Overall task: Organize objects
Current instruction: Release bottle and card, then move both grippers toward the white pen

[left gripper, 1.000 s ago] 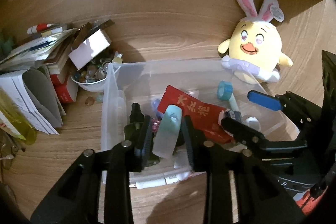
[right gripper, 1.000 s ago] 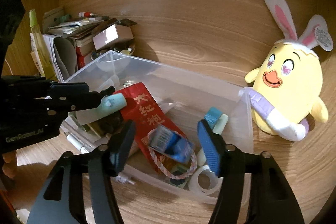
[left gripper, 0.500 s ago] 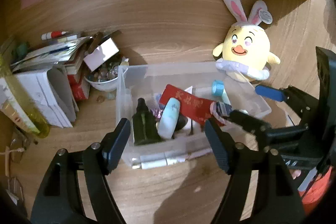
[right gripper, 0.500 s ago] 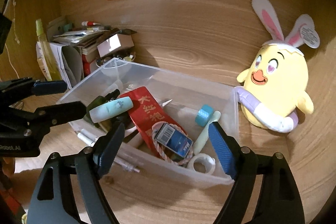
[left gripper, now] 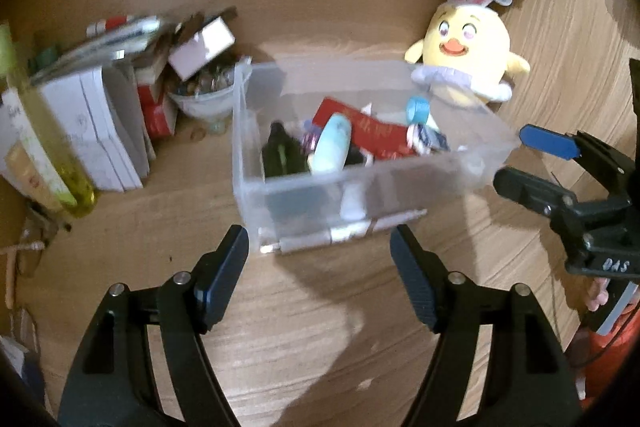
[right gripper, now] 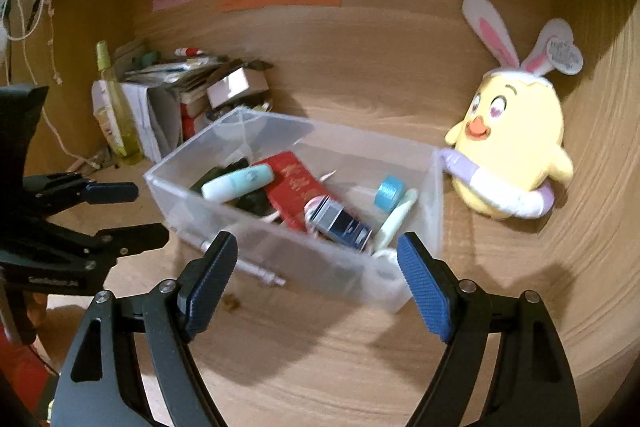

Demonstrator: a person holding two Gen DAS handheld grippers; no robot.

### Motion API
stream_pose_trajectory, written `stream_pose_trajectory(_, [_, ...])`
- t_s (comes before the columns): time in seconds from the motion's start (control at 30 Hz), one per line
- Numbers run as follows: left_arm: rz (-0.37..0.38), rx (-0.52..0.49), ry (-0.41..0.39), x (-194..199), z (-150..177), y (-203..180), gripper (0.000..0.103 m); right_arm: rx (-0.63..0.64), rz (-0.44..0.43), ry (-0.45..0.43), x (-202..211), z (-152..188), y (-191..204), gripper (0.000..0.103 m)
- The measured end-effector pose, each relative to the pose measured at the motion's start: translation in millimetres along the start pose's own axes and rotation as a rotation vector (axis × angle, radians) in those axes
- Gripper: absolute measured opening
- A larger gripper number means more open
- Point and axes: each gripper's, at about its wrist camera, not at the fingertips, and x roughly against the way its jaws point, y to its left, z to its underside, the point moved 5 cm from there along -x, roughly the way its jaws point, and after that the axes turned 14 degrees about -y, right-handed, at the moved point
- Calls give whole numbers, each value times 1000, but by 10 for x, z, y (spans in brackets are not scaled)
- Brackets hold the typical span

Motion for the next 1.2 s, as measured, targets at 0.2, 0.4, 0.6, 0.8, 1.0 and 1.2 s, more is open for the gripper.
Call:
stream_pose_trajectory(0.2, [9,18,70,-141,212,139,73,19,-77,94,-176,323,281,78])
stream_pose_trajectory(0.4, [29,-3,107,-262,250,176,73,39,-144,170,-358,509,466,53])
stream_pose_trajectory(0.6, [74,-11,94,-242,239,118,73,35,-176,210,-456,563,516,34])
stream_pose_trajectory(0.8, [87,-47,108,-292,207,6,51,46,-200,236,-497,619,570,13])
stream_pose_trajectory(1.0, [68,-91,118,-400,207,-82,50,20,-199,232,-470,620,515,12])
stream_pose_trajectory(1.2, [57,-148,133,-453,248,-174,51,24,-201,231,-425,623,510,11])
